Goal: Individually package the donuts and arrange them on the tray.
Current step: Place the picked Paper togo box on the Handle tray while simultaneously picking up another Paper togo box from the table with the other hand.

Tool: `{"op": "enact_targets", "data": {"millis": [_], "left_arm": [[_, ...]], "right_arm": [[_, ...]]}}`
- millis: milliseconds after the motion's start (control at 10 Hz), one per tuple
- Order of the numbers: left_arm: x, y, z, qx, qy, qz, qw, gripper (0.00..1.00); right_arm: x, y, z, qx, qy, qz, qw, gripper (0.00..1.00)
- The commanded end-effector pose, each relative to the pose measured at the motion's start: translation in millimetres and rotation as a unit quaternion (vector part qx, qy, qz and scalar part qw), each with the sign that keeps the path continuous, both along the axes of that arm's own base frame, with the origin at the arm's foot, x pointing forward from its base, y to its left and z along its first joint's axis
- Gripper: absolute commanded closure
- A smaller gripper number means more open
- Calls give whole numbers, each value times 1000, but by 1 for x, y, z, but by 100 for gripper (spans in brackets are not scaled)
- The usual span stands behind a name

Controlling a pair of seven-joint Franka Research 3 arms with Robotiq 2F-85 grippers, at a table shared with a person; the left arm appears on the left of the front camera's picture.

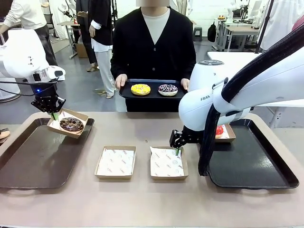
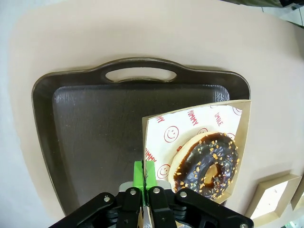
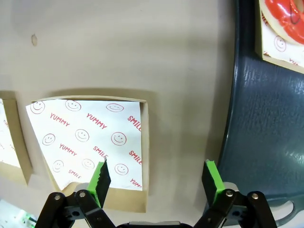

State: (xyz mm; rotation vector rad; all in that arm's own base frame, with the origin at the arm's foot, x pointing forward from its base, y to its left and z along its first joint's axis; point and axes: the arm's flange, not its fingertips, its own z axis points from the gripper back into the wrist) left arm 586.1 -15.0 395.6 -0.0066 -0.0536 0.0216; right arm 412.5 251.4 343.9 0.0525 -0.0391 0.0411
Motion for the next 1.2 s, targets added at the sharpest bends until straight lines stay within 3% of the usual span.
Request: {"op": "enact_targets", "data": {"millis": [0, 1100], "left_arm": [[2, 0, -1, -4, 4, -17, 1000, 99], [3, -9, -21, 4, 28, -7, 1000, 99]], "right_arm": [[-1, 4, -11, -13, -14, -11, 1000, 0], [12, 8, -26, -7, 2, 4, 1000, 0]]}}
